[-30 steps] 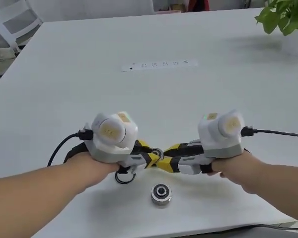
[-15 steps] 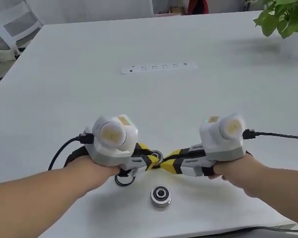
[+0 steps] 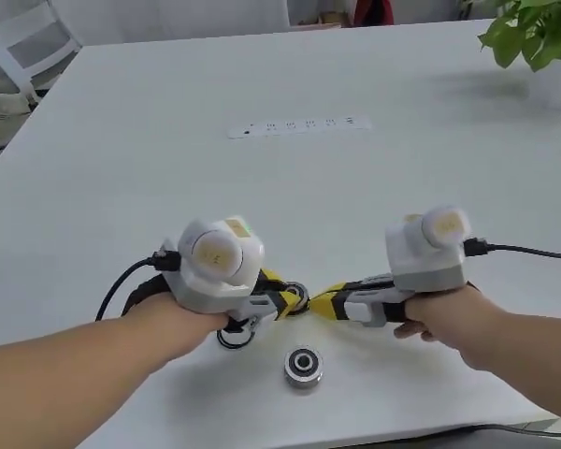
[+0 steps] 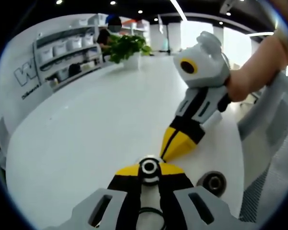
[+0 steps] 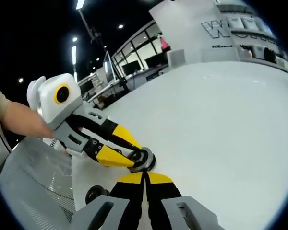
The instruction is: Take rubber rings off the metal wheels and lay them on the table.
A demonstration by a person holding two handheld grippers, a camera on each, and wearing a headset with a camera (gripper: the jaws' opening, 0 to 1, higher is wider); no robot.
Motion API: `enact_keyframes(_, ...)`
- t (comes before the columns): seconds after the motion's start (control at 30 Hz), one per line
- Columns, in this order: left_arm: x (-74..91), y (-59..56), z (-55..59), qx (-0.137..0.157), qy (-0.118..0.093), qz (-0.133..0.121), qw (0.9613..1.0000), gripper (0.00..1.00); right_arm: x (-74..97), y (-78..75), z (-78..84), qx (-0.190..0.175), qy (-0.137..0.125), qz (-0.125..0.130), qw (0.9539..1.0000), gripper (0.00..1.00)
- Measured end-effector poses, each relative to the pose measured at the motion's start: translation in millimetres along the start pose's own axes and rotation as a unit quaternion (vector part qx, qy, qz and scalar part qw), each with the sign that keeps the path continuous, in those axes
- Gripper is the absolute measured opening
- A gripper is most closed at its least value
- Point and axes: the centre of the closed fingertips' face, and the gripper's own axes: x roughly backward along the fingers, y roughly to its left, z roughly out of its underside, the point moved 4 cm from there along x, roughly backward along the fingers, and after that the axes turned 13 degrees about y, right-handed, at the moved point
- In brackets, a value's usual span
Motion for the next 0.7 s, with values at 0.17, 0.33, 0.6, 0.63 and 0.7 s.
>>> enact_keyframes(0.17,-0.1,-0.3,0.0,0.003,0.000,-0.002,1.0000,0.13,3.1,-0.2,-0.2,-0.049,-0.015,-0.016,0.9985,0.00)
enact_keyframes(0.33,-0.3,-2.7,-0.3,-0.005,0.003,-0.002,1.0000,0.13,6.6,-1.7,-3.7,-0.085,-0.037,-0.026,0.9954,0.00)
enact_keyframes(0.6,-0.7,-3.7,-0.9,-0.008,0.009,-0.007,0.9999,0.13,6.3,1.1,-7.0,-0.084,-0.044,-0.025,0.9952,0.00)
enact_keyframes(0.63,-0.7,-3.5,-1.0,-0.010,0.010,-0.007,0.9999,0.12,6.4,1.1,-7.2,-0.084,-0.044,-0.026,0.9952,0.00)
enact_keyframes(0.7,-0.7,-3.4,-1.3,-0.012,0.012,-0.008,0.9998,0.12,6.4,1.7,-7.6,-0.083,-0.044,-0.027,0.9953,0.00)
